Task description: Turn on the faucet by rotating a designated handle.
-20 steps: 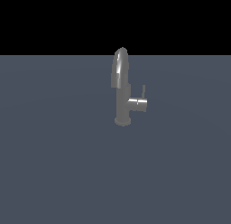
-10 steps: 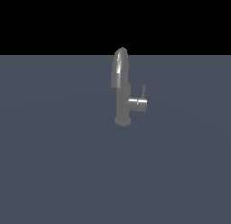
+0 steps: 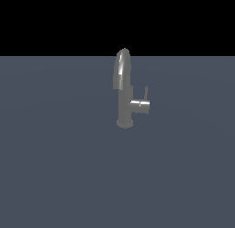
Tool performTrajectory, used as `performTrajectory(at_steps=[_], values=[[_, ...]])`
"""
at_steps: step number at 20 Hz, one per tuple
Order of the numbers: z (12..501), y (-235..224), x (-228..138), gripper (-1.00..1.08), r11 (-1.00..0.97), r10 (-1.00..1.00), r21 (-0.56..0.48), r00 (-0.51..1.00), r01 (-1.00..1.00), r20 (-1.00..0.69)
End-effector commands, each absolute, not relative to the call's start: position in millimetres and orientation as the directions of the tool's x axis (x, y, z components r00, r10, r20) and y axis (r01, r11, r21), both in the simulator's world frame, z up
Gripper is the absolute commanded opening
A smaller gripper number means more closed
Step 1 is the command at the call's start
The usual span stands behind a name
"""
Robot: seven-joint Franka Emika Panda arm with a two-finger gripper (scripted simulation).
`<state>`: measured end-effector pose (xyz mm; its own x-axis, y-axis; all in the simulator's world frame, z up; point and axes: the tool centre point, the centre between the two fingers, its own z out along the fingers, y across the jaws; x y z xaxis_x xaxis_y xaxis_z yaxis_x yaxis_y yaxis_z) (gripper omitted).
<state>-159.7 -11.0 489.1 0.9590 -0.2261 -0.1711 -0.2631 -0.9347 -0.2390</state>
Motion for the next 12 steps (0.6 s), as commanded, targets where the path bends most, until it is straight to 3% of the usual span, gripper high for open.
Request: performTrajectory(at_steps=[1,12], values=[[484.9,-14.7,-144.4,-1.0,-0.914,-0.255,-0.266,0.943,-0.307,-0.212],[457.5,-35.6,-80.6,-1.0,-0.788,-0.353,-0.359,0.845,-0.5,-0.401]])
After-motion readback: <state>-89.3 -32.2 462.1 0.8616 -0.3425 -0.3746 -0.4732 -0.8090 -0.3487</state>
